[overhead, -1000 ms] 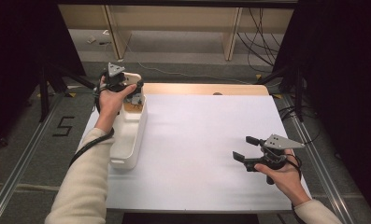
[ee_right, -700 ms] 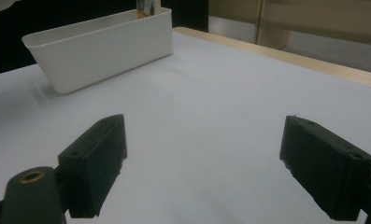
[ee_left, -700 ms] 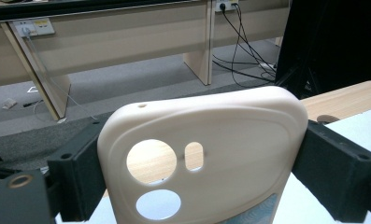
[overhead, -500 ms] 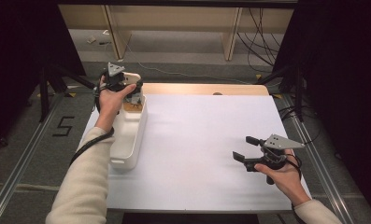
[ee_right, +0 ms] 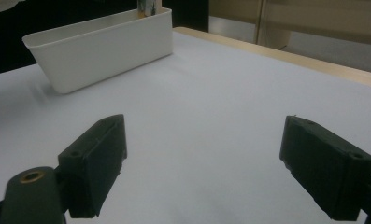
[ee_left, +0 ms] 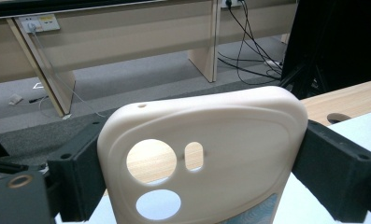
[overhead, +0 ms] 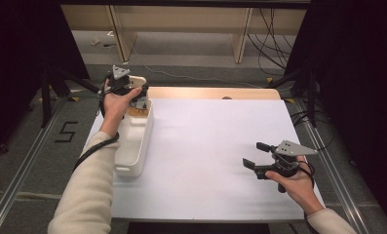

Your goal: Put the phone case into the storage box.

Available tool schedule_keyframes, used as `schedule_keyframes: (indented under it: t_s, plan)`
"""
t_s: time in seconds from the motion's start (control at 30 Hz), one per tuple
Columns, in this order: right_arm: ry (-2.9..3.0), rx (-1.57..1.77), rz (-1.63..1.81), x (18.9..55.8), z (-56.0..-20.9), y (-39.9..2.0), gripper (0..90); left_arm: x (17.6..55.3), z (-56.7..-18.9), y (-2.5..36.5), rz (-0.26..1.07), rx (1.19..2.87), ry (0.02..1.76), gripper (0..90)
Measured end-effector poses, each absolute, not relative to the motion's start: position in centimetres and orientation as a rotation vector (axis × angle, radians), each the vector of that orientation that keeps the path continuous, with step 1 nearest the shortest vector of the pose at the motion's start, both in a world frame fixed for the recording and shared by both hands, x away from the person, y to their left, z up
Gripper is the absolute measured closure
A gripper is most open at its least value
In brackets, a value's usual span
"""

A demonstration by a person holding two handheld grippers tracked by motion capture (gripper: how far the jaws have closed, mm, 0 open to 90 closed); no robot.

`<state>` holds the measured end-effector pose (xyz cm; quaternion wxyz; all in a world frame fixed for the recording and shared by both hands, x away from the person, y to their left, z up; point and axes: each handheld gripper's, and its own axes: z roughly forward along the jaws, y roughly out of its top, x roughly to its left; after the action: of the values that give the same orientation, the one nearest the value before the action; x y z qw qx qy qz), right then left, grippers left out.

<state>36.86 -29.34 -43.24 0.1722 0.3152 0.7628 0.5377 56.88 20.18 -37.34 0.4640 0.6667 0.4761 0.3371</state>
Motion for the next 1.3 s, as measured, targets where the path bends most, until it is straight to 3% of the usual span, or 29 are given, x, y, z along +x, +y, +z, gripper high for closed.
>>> schedule_keyframes:
  t_s: [1.3]
  plan:
    - [2.168, 0.897, 1.521, 36.88, -43.28, -29.35, 15.7, 57.73, -37.93, 19.95, 0.822, 1.651, 1.188, 11.3]
